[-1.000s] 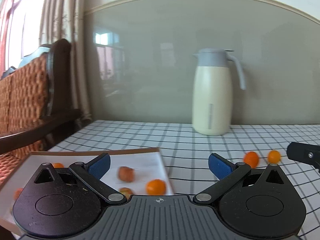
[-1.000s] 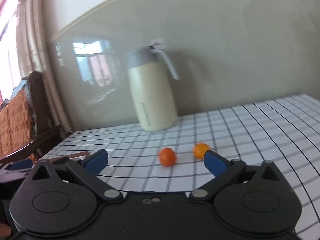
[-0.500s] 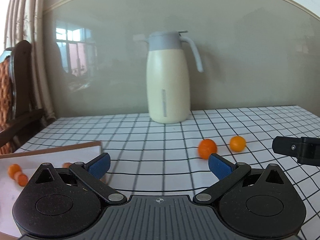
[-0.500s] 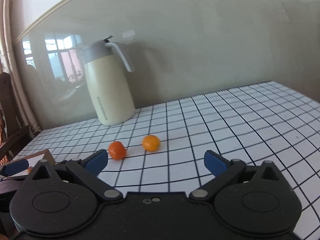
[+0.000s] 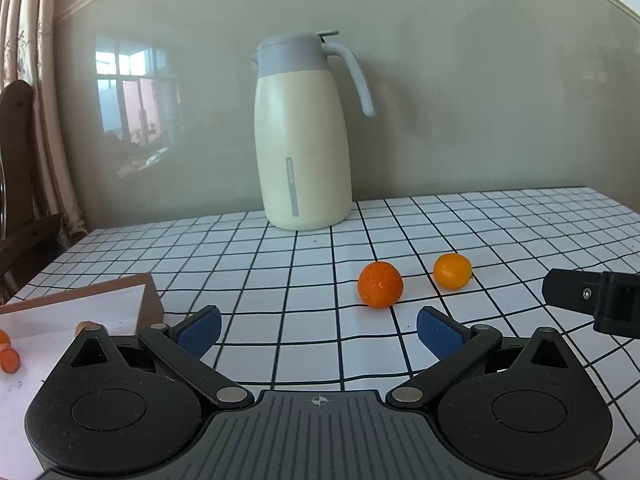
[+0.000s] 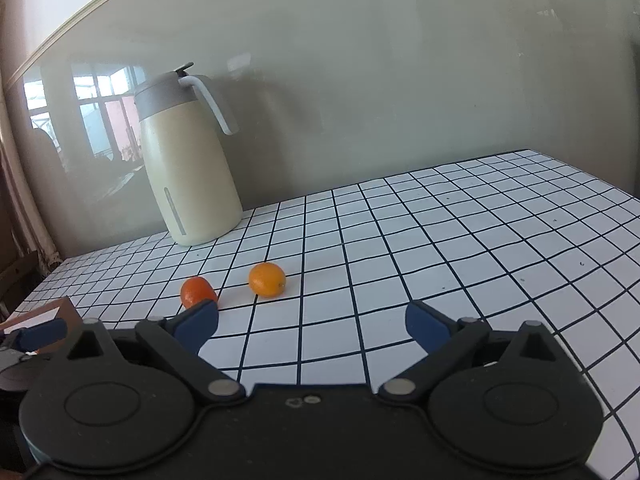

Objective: Organize fruits
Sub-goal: 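Move both grippers back toward the remaining oranges on the table, then grasp an orange with the left gripper while the right grasps a kumquat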

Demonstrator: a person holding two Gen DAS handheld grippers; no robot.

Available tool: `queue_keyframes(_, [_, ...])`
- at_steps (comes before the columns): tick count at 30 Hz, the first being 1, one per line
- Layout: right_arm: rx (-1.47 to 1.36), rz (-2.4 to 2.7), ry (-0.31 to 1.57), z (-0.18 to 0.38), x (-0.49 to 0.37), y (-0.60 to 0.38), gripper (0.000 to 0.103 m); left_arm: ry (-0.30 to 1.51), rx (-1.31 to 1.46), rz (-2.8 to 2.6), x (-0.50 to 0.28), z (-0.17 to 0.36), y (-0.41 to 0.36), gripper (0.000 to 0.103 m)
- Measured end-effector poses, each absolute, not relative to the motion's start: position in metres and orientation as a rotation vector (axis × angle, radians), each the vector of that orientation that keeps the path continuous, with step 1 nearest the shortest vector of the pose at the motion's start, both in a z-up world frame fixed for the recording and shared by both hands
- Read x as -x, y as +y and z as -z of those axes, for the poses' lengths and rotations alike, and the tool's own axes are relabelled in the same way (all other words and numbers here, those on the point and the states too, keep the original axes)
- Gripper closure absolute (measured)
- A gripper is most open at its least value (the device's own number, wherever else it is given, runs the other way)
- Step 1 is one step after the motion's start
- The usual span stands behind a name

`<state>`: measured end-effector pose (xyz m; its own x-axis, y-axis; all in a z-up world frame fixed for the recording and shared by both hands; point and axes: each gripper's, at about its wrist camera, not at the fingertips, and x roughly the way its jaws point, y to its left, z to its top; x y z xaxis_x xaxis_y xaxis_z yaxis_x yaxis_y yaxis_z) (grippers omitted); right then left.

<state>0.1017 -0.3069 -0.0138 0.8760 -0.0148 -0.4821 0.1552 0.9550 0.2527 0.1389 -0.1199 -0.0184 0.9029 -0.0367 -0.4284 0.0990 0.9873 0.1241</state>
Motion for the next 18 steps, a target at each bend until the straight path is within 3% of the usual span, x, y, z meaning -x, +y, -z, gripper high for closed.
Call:
queue_keyframes(13, [-0.28, 0.082, 0.52, 0.02, -0.115, -0.306, 0.018, 0.477, -0.157, 0.075, -0.152, 0.03, -0.137, 0.0])
queue_keyframes(18, [-0.266, 0.066, 0.526, 0.021, -0.121, -0.303, 0.031, 0.478, -0.153, 0.075, -0.157, 0.029, -0.138, 0.0])
